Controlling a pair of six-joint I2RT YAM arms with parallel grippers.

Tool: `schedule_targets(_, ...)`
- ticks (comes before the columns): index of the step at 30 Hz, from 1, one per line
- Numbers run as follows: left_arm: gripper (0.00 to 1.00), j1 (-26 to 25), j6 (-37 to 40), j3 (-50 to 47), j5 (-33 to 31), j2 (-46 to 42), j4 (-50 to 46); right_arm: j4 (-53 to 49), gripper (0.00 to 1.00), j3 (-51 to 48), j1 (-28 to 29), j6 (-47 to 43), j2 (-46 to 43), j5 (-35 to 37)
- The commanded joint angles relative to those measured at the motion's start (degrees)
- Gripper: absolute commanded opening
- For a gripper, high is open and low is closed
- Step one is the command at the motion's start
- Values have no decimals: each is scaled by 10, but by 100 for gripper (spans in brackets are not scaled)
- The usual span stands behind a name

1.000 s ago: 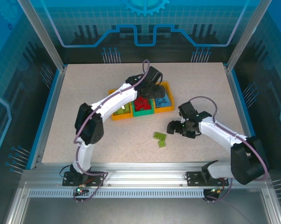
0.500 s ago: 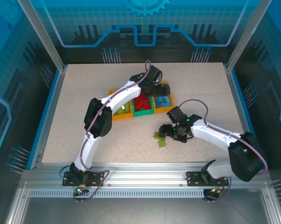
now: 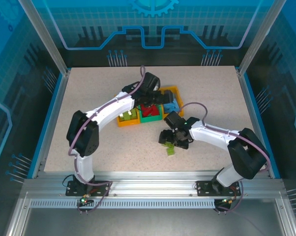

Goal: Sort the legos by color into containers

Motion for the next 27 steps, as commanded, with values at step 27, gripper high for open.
schedule_targets(27,99,111,-58,-441,-101,-387,10,-107,54,223,38,-58,169,34)
